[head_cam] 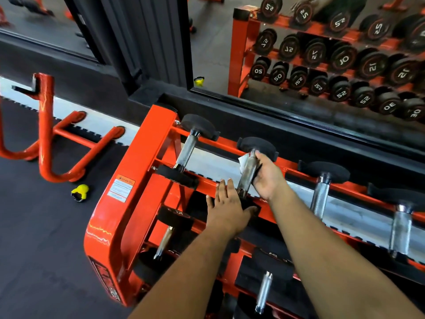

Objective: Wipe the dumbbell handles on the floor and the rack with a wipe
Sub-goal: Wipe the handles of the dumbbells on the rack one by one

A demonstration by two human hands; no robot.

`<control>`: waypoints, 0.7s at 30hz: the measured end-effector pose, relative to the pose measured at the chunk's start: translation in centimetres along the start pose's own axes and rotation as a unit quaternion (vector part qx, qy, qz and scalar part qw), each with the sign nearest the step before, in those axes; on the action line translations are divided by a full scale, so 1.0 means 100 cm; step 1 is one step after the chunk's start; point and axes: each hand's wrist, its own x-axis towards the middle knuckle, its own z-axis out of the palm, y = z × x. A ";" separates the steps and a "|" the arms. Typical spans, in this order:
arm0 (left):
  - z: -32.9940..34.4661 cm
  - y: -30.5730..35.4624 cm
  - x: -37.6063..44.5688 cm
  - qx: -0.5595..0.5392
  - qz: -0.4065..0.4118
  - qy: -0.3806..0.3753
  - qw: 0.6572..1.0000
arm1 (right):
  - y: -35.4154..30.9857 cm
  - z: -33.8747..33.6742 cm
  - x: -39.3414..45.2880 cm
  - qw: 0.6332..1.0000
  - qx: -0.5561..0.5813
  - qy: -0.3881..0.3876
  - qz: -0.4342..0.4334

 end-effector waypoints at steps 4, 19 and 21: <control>-0.001 0.001 0.001 -0.003 -0.001 -0.003 1.000 | 0.011 -0.004 -0.016 0.987 -0.159 0.013 0.020; 0.006 -0.001 0.003 -0.010 -0.003 0.004 1.000 | -0.003 -0.062 -0.021 0.269 -0.830 -0.076 -0.482; 0.005 -0.001 0.003 -0.009 -0.004 0.005 1.000 | -0.016 -0.054 -0.017 0.230 -0.852 -0.061 -0.467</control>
